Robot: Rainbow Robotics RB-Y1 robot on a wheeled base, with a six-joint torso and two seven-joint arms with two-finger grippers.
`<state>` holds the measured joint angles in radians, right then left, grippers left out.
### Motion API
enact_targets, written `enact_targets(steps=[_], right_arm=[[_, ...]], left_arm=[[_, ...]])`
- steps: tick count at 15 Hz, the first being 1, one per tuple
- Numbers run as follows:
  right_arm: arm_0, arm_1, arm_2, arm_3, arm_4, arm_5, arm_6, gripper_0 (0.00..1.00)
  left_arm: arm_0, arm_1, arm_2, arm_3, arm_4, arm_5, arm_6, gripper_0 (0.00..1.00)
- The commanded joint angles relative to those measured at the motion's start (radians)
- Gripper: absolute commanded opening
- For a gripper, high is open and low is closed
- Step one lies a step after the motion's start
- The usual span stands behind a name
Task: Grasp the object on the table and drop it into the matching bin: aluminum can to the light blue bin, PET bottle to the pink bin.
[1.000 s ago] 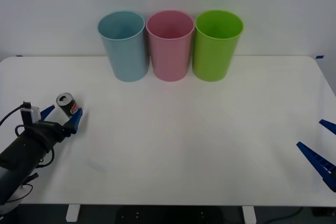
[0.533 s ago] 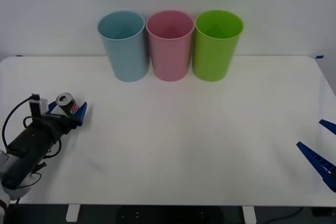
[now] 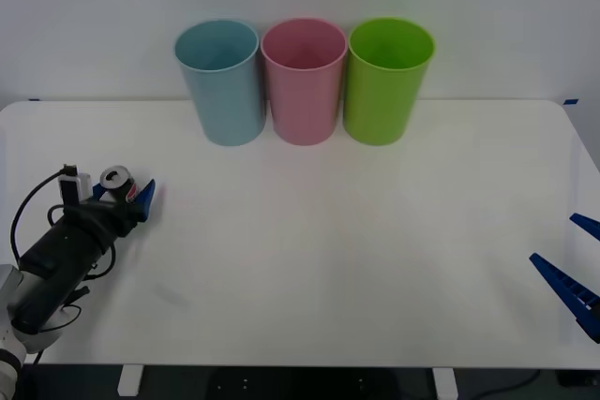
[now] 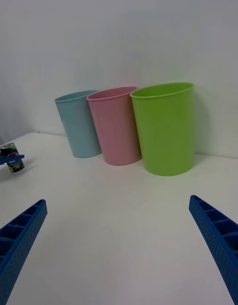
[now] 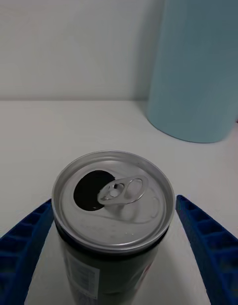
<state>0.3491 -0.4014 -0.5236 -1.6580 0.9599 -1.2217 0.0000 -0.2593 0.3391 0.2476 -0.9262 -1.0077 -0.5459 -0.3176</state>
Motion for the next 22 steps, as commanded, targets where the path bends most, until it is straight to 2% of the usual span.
enact_targets(steps=[1,8,12,22], right_arm=[[0.0,0.0,0.0,0.0,0.0,0.0,0.0,1.0],[0.0,0.0,0.0,0.0,0.0,0.0,0.0,1.0],[0.0,0.0,0.0,0.0,0.0,0.0,0.0,1.0],[0.0,0.0,0.0,0.0,0.0,0.0,0.0,1.0]], left_arm=[[0.0,0.001,0.001,0.0,0.0,0.0,0.002,0.0],[0.002,0.001,0.001,0.0,0.0,-0.006,0.002,0.0],[0.02,0.018,0.001,-0.011,0.026,-0.062,0.006,0.0],[0.212,0.04,0.001,-0.356,0.097,-0.075,0.077,0.0]])
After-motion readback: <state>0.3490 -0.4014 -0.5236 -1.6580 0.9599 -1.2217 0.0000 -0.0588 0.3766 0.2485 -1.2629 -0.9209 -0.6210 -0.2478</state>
